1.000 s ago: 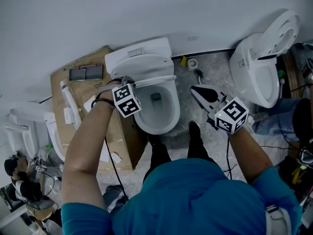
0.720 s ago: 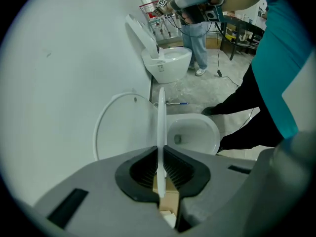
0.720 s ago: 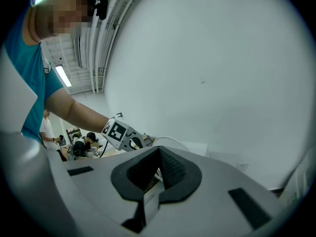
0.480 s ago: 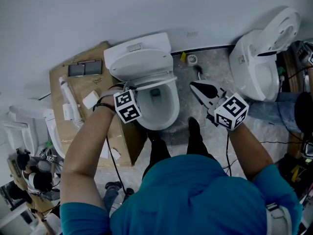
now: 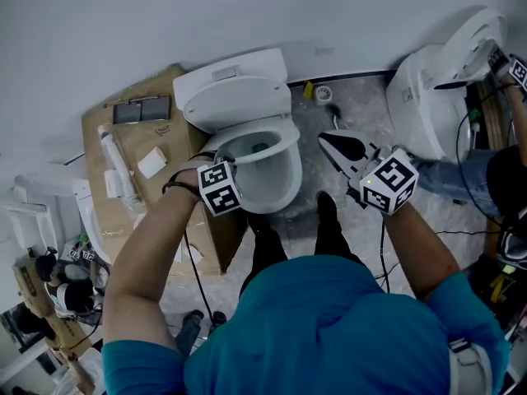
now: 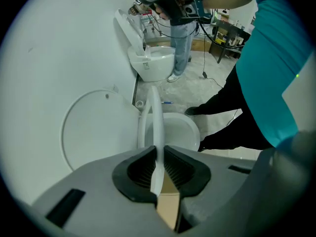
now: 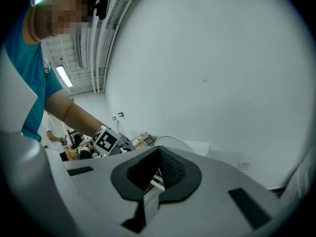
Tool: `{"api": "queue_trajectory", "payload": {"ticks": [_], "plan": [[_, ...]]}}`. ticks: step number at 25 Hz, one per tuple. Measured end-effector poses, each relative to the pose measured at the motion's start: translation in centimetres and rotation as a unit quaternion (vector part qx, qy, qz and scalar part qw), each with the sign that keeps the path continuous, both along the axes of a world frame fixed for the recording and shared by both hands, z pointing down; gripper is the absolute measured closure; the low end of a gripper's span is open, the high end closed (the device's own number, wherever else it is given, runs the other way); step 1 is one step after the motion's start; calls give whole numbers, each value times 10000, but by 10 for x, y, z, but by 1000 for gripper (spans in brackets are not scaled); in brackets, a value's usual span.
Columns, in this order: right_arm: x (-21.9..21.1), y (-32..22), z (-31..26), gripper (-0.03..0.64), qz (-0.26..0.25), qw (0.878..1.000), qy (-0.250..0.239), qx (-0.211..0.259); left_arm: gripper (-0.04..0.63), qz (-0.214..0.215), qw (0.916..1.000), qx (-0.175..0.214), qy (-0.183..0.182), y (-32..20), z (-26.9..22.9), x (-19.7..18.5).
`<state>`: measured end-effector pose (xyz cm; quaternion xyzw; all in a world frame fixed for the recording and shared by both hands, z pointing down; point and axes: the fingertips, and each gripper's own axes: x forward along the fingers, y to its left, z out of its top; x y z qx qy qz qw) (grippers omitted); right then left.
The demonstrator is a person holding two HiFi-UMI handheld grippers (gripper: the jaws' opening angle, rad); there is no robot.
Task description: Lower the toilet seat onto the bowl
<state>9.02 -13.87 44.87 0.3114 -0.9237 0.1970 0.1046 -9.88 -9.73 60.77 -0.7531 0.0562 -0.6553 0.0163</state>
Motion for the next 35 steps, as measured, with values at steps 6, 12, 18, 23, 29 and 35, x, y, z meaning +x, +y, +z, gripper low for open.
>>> {"api": "queue_trajectory", "payload": {"ticks": [6,12,18,23,29,35], "plan": [[0,2,4,626,5,10000,-2,-34,546,96,9996,-256,-12,29,14,2],[0,3,9,626,11,10000,0,-82,540,87,9994,-331,60,48,23,4],[1,2,15,626,2,9999,7,-127,534,115,9988,-474,24,67,38,7],[0,3,20,626,-1,9998,23,-175,526,106,9982,-594,9,85,49,8],[1,5,36,626,-26,9996,95,-270,517,52,9976,-684,-27,108,69,11],[0,7,58,626,-56,9992,152,-373,509,71,9980,-628,-29,128,91,14]]}}
